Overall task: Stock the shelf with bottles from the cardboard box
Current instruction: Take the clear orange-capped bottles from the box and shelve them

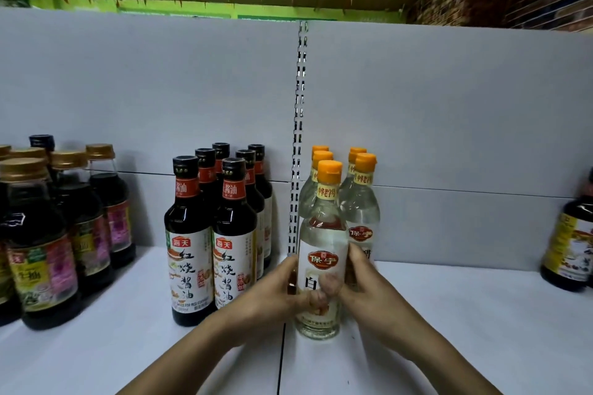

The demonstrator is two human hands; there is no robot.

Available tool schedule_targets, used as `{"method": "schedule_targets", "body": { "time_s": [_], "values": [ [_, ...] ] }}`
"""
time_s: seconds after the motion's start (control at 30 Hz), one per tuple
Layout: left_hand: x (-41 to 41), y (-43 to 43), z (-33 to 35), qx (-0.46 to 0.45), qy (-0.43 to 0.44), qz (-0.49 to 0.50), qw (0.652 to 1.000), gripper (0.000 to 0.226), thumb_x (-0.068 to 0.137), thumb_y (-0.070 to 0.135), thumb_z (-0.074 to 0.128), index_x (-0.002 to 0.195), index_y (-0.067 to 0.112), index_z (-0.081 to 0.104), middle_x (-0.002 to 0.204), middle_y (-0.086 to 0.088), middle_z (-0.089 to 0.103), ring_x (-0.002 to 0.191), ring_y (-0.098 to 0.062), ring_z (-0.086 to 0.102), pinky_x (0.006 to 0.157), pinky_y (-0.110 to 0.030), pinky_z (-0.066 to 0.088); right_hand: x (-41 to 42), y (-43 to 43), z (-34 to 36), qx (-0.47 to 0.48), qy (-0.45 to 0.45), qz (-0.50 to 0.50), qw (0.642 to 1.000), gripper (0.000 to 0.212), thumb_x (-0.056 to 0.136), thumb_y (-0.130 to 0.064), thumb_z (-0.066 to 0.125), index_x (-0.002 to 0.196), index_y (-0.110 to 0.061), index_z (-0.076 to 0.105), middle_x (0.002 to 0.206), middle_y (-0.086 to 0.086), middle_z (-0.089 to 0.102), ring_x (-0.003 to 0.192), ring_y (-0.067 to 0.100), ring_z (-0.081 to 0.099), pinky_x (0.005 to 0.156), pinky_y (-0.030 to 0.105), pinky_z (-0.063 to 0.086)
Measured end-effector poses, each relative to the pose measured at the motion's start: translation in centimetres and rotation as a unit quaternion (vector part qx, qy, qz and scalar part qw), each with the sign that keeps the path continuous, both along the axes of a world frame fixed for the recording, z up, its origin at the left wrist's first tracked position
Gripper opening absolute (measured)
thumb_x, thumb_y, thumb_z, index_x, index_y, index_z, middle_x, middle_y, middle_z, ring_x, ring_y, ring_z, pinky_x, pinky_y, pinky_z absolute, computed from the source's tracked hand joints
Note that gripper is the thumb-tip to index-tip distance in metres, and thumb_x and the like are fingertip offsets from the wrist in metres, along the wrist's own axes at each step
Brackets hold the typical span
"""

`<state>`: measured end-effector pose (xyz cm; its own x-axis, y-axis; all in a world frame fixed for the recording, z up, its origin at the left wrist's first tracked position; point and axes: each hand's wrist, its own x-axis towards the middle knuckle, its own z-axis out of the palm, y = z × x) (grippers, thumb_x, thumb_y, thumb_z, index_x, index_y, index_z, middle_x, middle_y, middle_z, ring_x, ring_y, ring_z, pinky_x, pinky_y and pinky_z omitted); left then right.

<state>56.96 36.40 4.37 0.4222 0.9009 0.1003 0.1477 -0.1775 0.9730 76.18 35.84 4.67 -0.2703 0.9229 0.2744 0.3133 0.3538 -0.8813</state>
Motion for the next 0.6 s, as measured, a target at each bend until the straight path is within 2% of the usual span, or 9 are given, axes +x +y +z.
{"method": "schedule_targets", "body": {
  "time_s": [0.07,0.17,0.23,0.33,0.4,0.47,0.6],
  "values": [
    [-0.3,0.5,0.1,0.010,0.028,0.018,0.999,0.053,0.089,0.024,0.076,0.137,0.026,0.053,0.118,0.012,0.075,0.107,0.001,0.070,0.086,-0.019,0.058,0.0,0.5,-0.3,0.006,-0.009,-0.005,1.000,0.065,0.087,-0.047,0.069,0.142,-0.056,0.036,0.138,-0.020,0.060,0.130,0.009,0.057,0.110,0.045,0.050],
    [-0.2,0.6,-0.6,0.036,0.021,0.040,0.998,0.048,0.088,0.026,0.077,0.132,0.030,0.057,0.117,0.011,0.075,0.104,0.004,0.069,0.082,-0.015,0.056,-0.2,1.0,-0.7,0.016,-0.008,-0.014,1.000,0.071,0.079,-0.058,0.067,0.142,-0.054,0.035,0.139,-0.018,0.060,0.129,0.008,0.058,0.109,0.045,0.051],
    [-0.1,0.6,-1.2,0.066,0.029,0.056,0.996,0.051,0.087,0.029,0.080,0.131,0.036,0.055,0.120,0.012,0.072,0.107,0.004,0.068,0.089,-0.022,0.058,-0.2,1.3,-1.1,0.016,0.000,-0.020,1.000,0.070,0.075,-0.062,0.068,0.138,-0.052,0.038,0.135,-0.017,0.063,0.125,0.007,0.061,0.106,0.044,0.053],
    [-0.1,0.9,-2.2,0.111,0.056,0.073,0.990,0.056,0.085,0.035,0.082,0.129,0.046,0.051,0.126,0.016,0.065,0.111,0.003,0.065,0.094,-0.030,0.059,-0.1,1.8,-1.7,0.000,0.021,-0.024,0.999,0.060,0.082,-0.051,0.072,0.134,-0.050,0.043,0.130,-0.016,0.067,0.120,0.005,0.065,0.103,0.042,0.055],
    [-0.1,1.0,-2.5,0.134,0.074,0.084,0.985,0.059,0.082,0.047,0.080,0.130,0.051,0.046,0.130,0.020,0.060,0.115,0.004,0.062,0.096,-0.032,0.058,-0.2,1.9,-2.1,-0.003,0.030,-0.028,0.999,0.053,0.090,-0.041,0.072,0.133,-0.051,0.044,0.129,-0.016,0.068,0.119,0.004,0.066,0.102,0.042,0.056],
    [-0.1,1.0,-2.8,0.148,0.080,0.086,0.982,0.062,0.081,0.053,0.079,0.130,0.052,0.042,0.132,0.022,0.057,0.116,0.005,0.061,0.097,-0.032,0.058,-0.2,1.9,-2.2,0.004,0.032,-0.029,0.999,0.053,0.091,-0.041,0.071,0.135,-0.052,0.043,0.131,-0.017,0.066,0.121,0.004,0.064,0.103,0.042,0.055],
    [0.0,1.3,-3.0,0.170,0.093,0.093,0.977,0.060,0.084,0.051,0.077,0.131,0.051,0.040,0.134,0.024,0.054,0.119,0.004,0.060,0.098,-0.034,0.057,-0.2,2.0,-2.5,0.021,0.024,-0.031,0.999,0.053,0.092,-0.041,0.068,0.137,-0.052,0.042,0.134,-0.017,0.064,0.125,0.005,0.061,0.104,0.042,0.054]
  ]
}}
